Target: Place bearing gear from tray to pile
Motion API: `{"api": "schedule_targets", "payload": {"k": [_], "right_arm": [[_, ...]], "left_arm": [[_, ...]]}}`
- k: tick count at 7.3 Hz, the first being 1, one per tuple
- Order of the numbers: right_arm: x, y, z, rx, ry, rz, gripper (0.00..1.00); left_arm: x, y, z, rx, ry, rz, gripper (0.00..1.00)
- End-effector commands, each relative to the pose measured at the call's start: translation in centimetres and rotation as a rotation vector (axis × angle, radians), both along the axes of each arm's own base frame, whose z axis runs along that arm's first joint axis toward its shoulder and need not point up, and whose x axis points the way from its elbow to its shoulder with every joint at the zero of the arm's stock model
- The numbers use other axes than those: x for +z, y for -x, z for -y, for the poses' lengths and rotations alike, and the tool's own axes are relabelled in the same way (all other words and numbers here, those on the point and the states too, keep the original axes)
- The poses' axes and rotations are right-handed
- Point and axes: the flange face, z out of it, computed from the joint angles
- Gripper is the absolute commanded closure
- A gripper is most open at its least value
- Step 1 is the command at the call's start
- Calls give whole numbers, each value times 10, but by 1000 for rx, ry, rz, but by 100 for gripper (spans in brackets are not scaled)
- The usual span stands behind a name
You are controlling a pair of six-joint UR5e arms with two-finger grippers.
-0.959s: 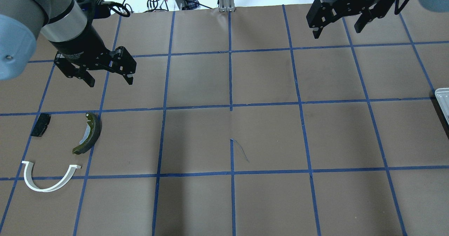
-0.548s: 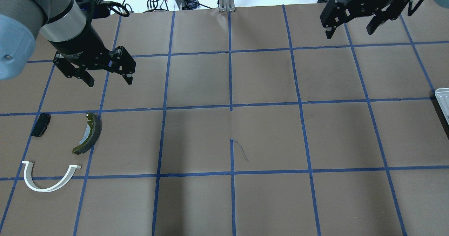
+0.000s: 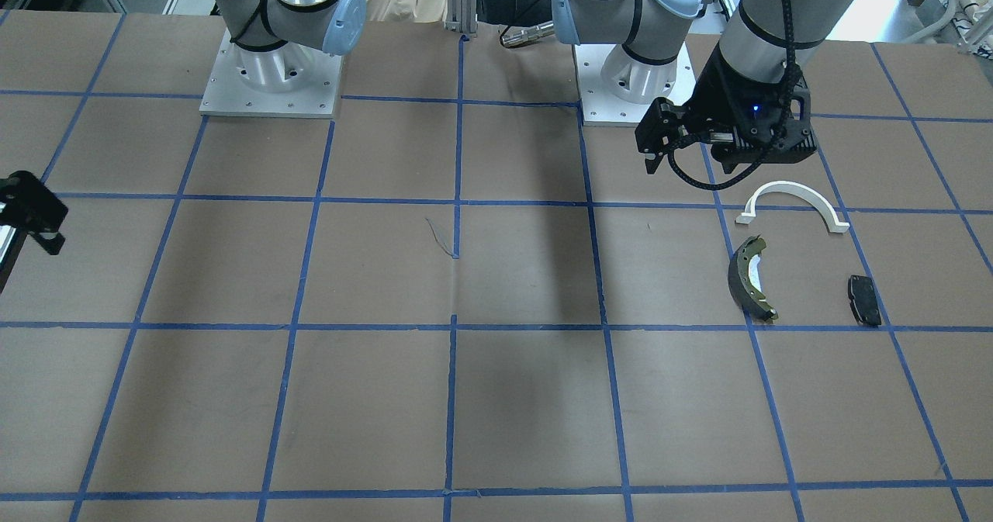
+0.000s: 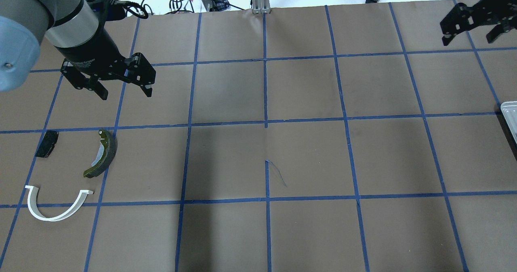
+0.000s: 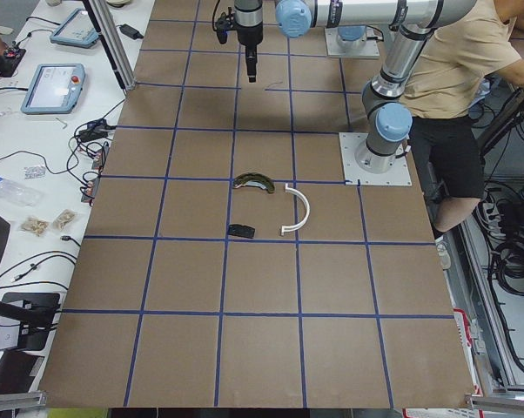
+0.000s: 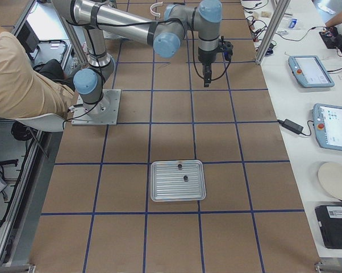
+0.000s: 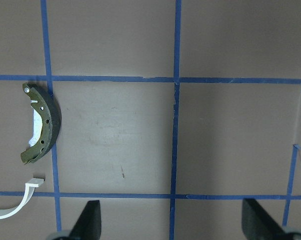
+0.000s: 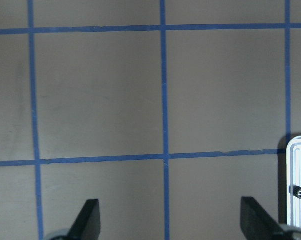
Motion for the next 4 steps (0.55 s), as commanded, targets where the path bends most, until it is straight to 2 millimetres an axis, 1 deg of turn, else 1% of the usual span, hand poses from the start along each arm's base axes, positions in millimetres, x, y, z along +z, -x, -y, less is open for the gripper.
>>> {"api": "schedule_targets", "payload": {"k": [1,2,3,4], "right_arm": [[-52,110,-16,2,-49,20,0],[-73,150,-17,24,-54,4,0],[-102,197,-24,60,-59,6,0],[-126,240,-29,135,-46,-25,0]], "left_arm": [[0,-1,0,2,0,0,0],[-1,-1,0,2,-2,-1,0],[-1,-1,0,2,-2,-1,0],[0,-1,0,2,2,0,0]]}}
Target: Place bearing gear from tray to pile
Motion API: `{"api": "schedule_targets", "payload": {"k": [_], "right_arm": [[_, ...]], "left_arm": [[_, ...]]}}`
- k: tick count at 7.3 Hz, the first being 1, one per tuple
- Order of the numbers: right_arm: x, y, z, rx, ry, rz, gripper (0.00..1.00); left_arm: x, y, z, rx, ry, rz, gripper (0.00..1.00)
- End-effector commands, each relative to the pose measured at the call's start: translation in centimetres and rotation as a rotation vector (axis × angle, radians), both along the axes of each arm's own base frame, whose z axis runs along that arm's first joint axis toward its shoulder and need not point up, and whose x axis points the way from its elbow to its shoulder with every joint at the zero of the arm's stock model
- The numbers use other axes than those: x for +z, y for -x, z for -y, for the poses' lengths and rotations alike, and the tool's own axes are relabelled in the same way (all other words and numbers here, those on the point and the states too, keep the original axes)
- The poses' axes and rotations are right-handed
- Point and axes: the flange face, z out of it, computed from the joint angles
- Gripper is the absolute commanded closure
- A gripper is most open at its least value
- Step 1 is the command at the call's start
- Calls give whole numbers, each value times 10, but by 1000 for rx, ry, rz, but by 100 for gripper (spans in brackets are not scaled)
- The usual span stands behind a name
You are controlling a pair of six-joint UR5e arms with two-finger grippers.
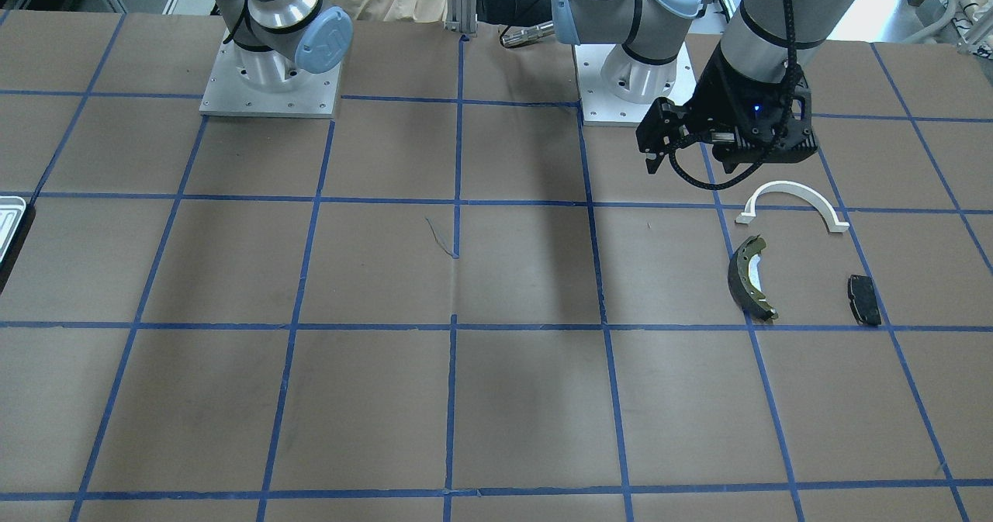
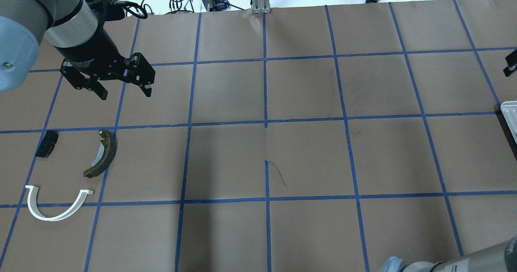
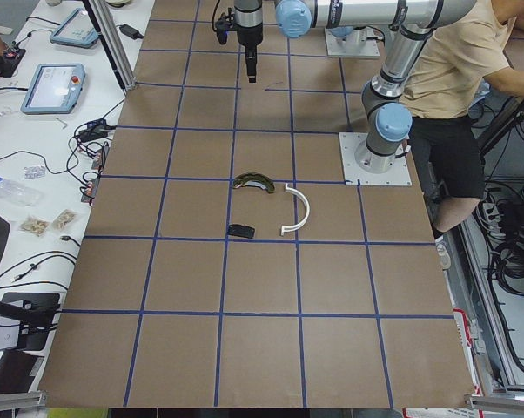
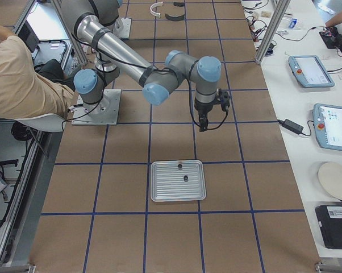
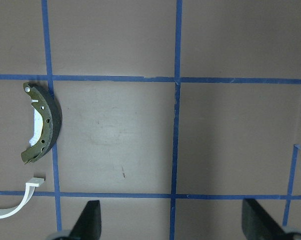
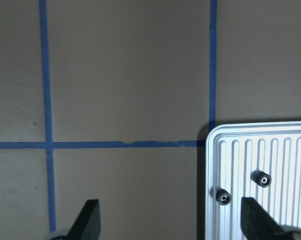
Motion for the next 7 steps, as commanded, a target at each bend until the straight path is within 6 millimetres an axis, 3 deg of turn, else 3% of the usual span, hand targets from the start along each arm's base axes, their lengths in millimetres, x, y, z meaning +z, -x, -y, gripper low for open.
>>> {"api": "schedule_targets", "payload": {"k": [1,2,4,7], "right_arm": [[-50,96,-24,126,4,-35,0],[-67,127,-41,147,-10,-16,0],[-127,148,-49,234,-68,53,0],[-148,152,-45,243,-56,51,4]], "left_arm": [[-1,-2,0,3,-3,1,0],[-1,-2,-1,3,-3,1,0],[-3,-1,1,3,-1,0,0],[-1,-2,0,4,4,2,0]]}}
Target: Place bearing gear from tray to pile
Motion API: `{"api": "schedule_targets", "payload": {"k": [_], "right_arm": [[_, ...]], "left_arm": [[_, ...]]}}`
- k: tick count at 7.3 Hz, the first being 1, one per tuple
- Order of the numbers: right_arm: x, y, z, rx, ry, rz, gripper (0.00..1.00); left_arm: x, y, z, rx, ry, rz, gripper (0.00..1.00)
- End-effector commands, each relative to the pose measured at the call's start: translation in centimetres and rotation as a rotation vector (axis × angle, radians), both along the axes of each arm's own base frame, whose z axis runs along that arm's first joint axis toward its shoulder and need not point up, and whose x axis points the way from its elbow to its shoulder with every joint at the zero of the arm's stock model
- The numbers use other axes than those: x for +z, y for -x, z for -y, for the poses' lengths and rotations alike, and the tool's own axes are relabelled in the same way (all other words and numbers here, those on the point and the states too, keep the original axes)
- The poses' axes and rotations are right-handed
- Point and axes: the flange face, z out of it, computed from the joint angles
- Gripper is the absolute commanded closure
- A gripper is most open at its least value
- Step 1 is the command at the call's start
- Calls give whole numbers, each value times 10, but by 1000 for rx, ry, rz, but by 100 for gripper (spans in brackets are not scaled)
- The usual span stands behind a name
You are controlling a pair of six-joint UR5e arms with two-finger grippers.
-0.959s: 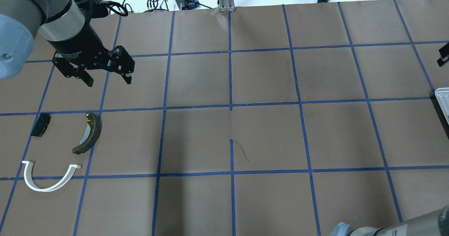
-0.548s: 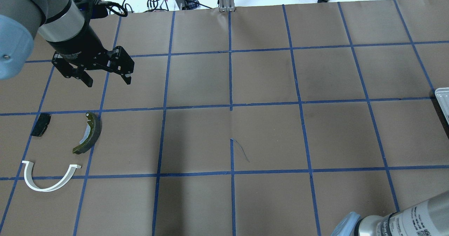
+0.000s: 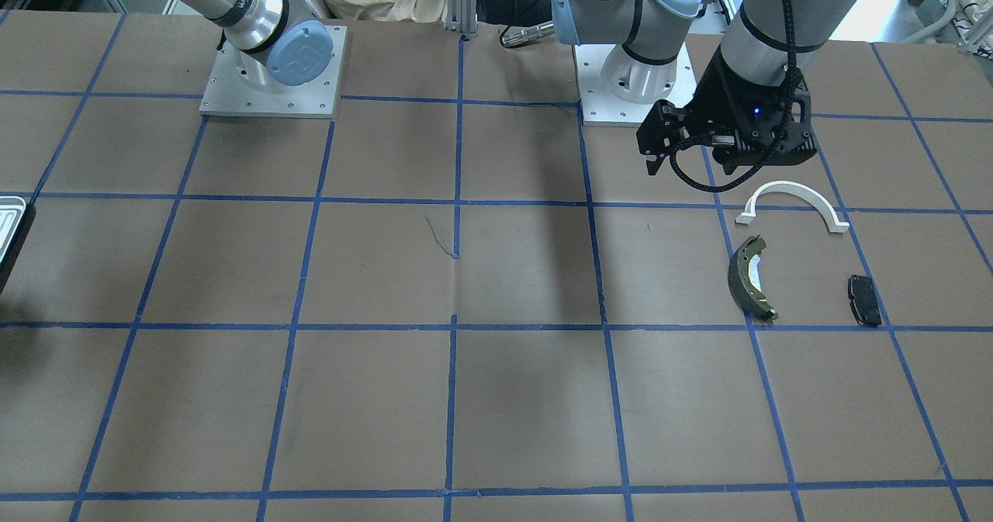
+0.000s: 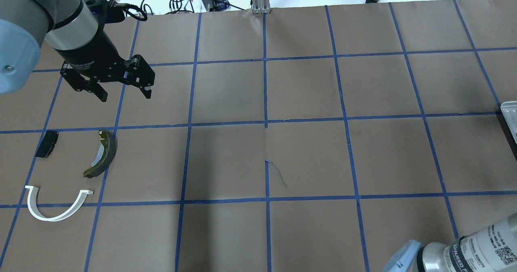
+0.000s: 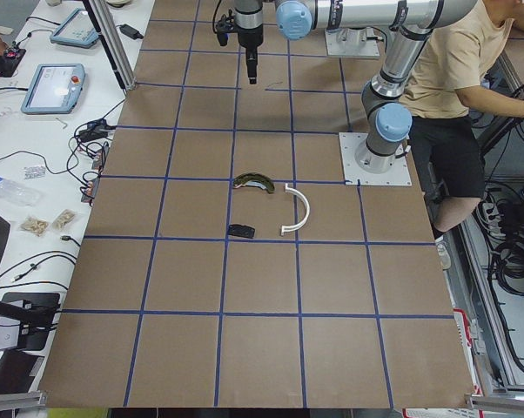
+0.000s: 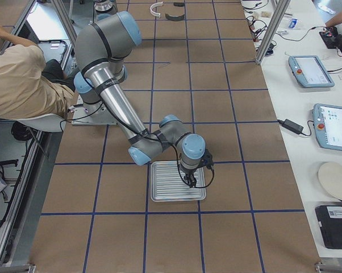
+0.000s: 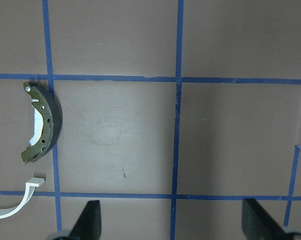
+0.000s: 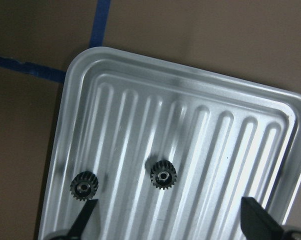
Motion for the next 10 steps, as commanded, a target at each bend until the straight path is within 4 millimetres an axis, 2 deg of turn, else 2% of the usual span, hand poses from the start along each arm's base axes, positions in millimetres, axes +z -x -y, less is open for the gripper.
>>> {"api": "schedule_targets", "payload": {"k": [1,4,5,7,10], "right_arm": [[-24,2,1,0,-9,19,15],[-26,4,3,-13,4,9,19],[-34,4,3,-24,-3,15,19],[-34,5,2,-21,-15,11,33],[-34,5,2,-23,-15,13,44]], "left_arm": [[2,0,1,0,6,-1,0],[-1,0,-1,1,-1,0,0],[-1,0,0,0,0,0,0],[0,0,1,0,3,-1,0],[-1,0,0,0,2,1,0]]}}
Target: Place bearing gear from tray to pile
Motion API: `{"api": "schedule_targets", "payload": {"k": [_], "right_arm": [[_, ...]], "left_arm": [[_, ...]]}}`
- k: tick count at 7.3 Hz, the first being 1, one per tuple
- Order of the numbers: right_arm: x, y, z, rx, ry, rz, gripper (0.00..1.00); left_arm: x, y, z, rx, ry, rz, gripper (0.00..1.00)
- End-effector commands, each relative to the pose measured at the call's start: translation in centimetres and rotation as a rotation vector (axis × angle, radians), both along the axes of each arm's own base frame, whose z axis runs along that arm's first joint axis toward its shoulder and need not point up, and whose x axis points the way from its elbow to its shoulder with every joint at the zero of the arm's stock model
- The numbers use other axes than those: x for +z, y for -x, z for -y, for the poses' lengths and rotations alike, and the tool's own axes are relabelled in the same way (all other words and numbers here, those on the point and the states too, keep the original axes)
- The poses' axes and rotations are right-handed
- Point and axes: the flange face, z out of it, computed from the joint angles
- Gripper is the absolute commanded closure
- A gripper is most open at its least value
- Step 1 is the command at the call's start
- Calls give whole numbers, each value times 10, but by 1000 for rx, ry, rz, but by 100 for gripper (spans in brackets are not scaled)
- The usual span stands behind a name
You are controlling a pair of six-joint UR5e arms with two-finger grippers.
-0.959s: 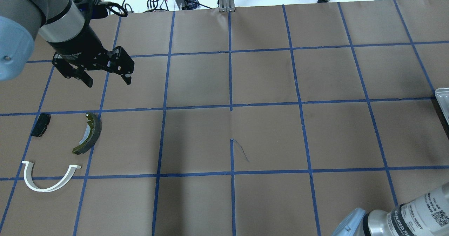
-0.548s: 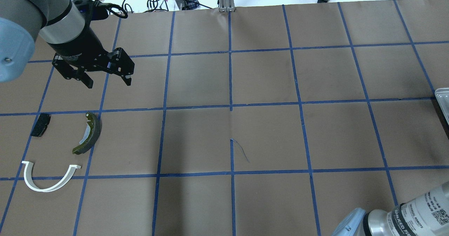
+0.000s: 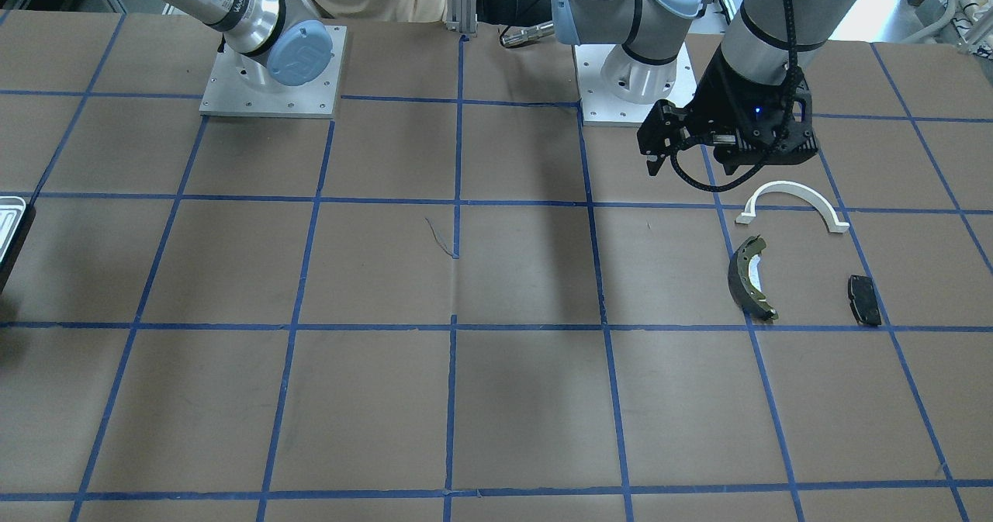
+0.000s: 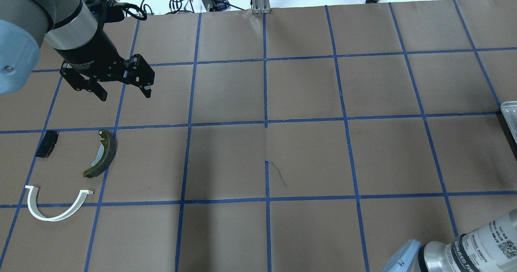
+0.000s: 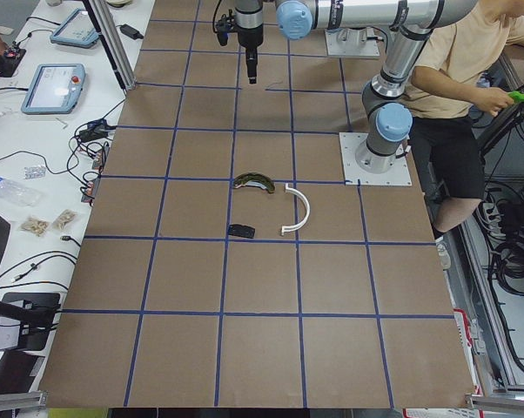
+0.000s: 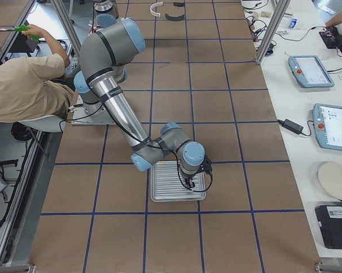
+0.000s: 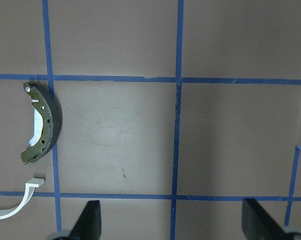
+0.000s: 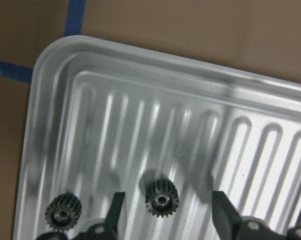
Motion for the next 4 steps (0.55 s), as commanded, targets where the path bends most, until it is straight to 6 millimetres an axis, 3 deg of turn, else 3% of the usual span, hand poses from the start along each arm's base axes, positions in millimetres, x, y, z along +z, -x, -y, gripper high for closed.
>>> {"api": "schedule_targets", "payload": {"k": [1,4], "right_arm": [[0,0,0,-3,2,1,45],[1,0,1,-4,8,1,45]], "left_arm": [[0,0,0,-1,-1,0,0],[0,1,-1,-2,1,1,0]]}}
